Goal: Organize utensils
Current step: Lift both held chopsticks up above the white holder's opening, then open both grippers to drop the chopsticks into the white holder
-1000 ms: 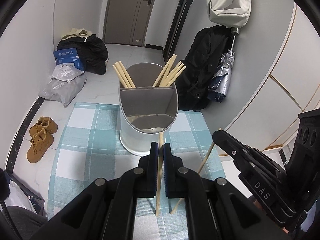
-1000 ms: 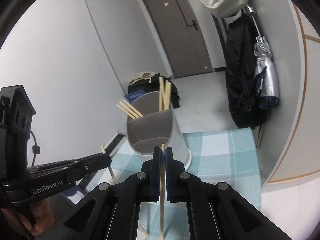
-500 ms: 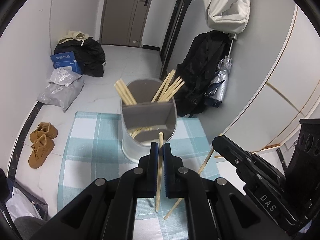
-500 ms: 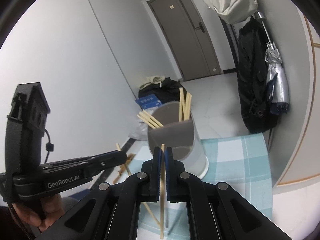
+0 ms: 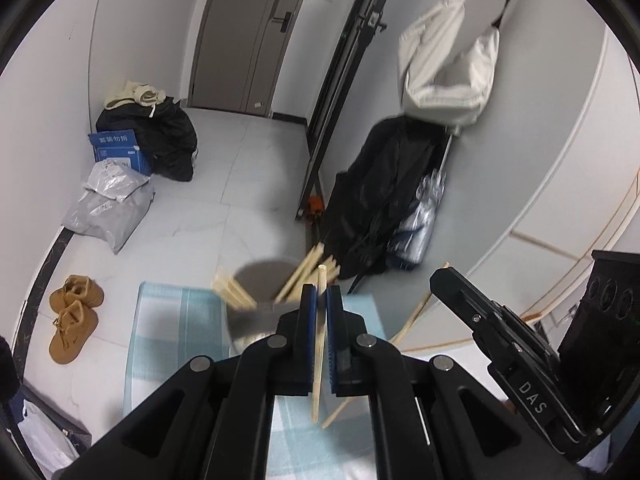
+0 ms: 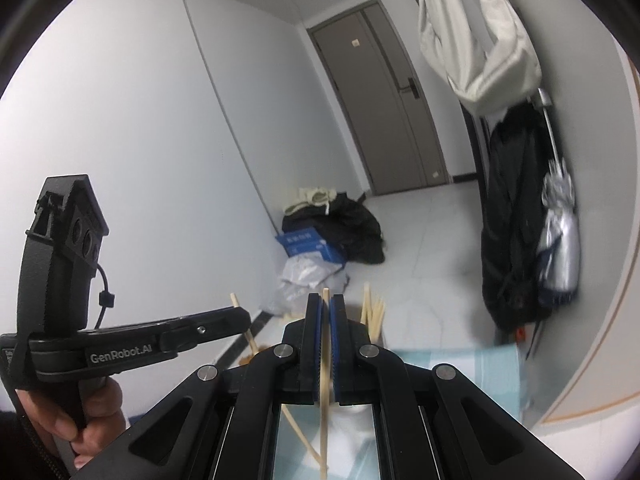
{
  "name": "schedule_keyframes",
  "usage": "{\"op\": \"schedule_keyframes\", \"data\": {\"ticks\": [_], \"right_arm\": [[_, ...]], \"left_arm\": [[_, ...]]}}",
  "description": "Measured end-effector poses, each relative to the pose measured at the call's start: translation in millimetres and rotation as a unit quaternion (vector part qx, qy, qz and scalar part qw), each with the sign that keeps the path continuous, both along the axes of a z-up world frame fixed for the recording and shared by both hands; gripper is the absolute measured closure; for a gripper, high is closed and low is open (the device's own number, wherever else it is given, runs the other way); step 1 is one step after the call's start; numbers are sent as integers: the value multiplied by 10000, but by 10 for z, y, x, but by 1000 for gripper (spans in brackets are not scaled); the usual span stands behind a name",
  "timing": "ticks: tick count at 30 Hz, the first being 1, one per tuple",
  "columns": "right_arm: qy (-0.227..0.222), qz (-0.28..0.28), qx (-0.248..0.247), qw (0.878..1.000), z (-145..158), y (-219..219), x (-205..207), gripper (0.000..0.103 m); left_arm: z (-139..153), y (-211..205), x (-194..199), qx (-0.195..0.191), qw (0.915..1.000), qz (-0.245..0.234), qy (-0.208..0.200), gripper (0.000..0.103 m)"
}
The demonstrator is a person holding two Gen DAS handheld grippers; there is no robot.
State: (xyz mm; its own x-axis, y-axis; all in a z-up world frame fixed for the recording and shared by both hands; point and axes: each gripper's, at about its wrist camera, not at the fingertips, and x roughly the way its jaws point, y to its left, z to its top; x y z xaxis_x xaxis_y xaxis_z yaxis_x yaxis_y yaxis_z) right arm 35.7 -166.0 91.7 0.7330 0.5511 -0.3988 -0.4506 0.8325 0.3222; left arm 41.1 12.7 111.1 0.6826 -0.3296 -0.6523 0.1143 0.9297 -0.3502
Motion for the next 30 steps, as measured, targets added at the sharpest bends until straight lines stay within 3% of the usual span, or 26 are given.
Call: {"op": "schedule_keyframes", "data": {"ticks": [9,14,21,24,30], "right_arm": [[-461,-7,29,9989,512,135,527,100],[-613,-59,3,9981,628,273,790,100],[-503,-314,-49,9982,503,350,1122,100],[-429,-322,-80,9985,392,379,1182,100],[-419,-157,-81,9990,187,425,1265,100]], "left_arm": [[416,249,385,-49,9985,360,-405,102],[360,381,580,-18,9968,618,-514,102],[1,514,798,-68,9966,757,-333,102],[-131,583,851,-361,9975,567,-234,102],[-205,579,784,-209,9975,537,-404,102]]}}
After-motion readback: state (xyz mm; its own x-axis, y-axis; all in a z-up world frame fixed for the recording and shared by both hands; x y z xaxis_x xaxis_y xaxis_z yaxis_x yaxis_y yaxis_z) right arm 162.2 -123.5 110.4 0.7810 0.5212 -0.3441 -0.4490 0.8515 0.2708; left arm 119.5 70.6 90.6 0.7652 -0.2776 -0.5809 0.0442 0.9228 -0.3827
